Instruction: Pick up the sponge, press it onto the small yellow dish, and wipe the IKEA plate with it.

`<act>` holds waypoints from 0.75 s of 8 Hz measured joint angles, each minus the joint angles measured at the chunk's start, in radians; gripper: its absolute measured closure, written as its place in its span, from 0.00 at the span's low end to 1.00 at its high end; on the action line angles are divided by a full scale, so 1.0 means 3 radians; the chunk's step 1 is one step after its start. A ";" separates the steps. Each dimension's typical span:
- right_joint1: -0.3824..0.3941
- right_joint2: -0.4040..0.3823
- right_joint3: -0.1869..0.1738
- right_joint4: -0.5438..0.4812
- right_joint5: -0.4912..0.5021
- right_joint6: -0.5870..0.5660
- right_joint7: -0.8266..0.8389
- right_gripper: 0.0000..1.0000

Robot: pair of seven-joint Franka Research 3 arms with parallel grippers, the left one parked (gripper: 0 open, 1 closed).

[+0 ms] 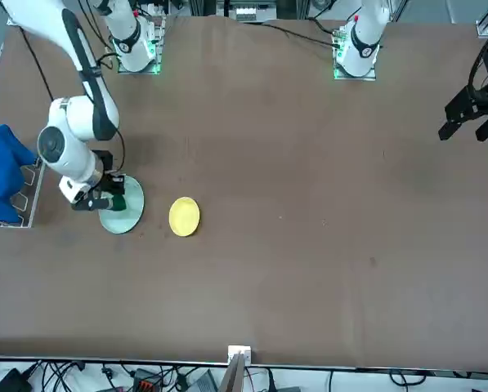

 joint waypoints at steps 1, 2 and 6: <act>-0.0010 -0.0001 0.0002 -0.0057 0.0000 0.0063 0.0000 0.79; -0.0025 -0.0001 0.0002 -0.0083 0.0000 0.0108 0.0000 0.79; -0.0054 0.0062 0.0002 -0.0122 0.0000 0.0329 -0.0025 0.79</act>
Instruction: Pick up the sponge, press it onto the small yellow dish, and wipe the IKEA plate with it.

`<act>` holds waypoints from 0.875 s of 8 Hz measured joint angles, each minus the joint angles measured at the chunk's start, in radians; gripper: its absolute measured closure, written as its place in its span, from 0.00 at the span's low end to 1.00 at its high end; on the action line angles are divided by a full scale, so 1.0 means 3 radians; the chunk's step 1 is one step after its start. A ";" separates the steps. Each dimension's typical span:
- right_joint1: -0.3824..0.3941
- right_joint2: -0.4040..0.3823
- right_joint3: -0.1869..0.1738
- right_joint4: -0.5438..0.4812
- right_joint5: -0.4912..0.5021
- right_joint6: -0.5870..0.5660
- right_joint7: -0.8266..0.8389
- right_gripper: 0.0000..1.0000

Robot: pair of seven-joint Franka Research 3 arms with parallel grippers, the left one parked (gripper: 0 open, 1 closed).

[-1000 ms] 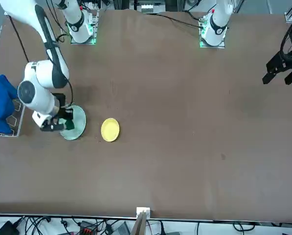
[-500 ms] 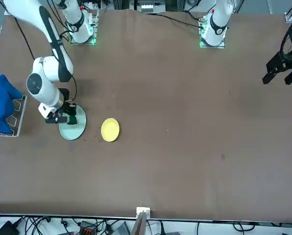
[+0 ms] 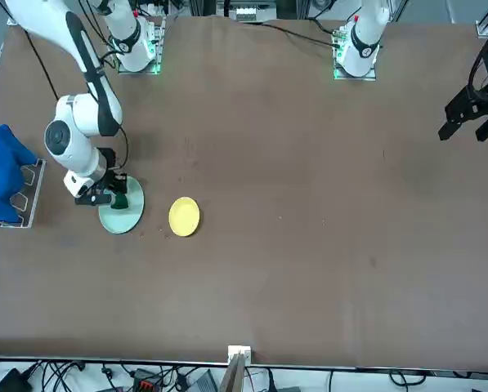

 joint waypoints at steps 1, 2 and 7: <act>-0.0046 0.0047 0.0000 -0.0003 0.0000 0.0068 -0.0093 0.79; -0.0124 0.0097 -0.0001 -0.0003 0.0000 0.0132 -0.0229 0.79; -0.0478 0.0238 0.0053 0.0135 0.0008 0.0272 -0.0822 0.79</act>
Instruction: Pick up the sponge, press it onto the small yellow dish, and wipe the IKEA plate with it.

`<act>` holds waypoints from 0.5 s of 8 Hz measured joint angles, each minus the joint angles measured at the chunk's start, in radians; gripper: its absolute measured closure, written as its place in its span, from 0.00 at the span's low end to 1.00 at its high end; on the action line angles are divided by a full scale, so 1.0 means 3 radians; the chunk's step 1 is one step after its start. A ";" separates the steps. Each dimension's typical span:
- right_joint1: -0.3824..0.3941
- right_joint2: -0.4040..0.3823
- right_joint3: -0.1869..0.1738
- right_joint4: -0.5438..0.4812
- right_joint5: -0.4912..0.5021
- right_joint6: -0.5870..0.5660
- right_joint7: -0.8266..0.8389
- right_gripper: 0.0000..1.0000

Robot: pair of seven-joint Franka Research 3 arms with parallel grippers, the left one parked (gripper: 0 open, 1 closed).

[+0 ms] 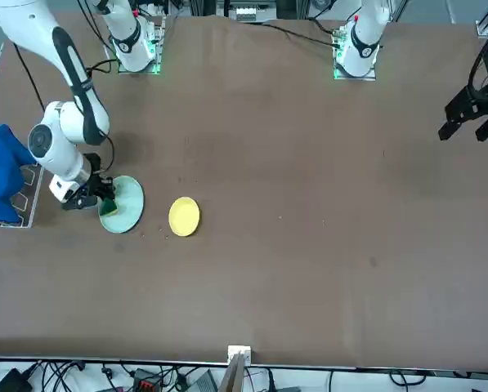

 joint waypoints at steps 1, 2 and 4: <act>-0.0018 0.0077 0.0015 0.0112 0.0000 -0.0003 -0.0050 0.79; -0.0021 0.0169 0.0031 0.0234 0.0000 -0.0012 -0.0063 0.79; -0.0022 0.0316 0.0081 0.0435 0.0001 -0.0067 -0.0072 0.79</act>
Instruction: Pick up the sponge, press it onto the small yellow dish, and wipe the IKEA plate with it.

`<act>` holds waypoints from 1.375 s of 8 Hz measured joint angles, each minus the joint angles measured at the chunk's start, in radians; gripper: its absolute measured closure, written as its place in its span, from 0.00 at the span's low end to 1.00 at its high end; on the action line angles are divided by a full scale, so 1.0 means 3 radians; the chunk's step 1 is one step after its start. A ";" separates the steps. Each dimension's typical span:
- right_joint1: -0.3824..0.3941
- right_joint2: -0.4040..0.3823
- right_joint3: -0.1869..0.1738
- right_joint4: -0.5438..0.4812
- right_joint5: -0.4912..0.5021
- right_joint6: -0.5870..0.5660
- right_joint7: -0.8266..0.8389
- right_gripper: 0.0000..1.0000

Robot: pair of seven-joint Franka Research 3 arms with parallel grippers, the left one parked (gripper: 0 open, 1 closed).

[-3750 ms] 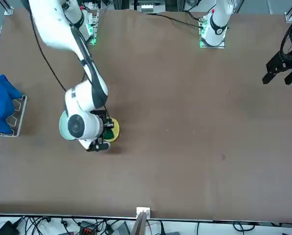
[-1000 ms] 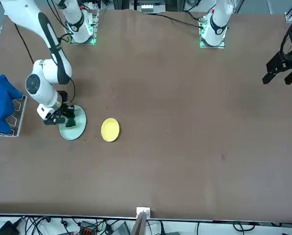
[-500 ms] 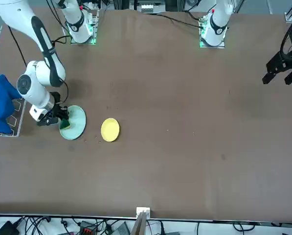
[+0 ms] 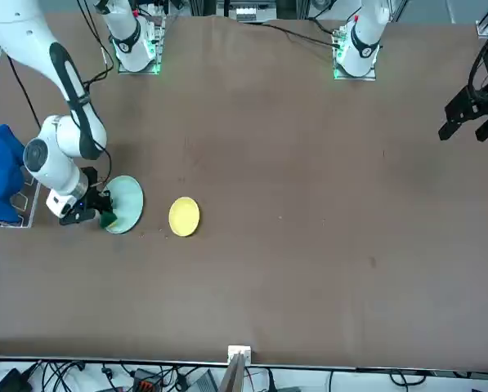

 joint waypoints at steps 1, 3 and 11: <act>0.0000 0.0053 0.0037 0.0078 0.0003 0.0000 0.0005 0.80; 0.0027 0.0125 0.0097 0.0184 0.0005 -0.0001 0.0117 0.80; 0.0381 0.0010 0.0196 -0.0018 0.0042 0.0083 0.0849 0.80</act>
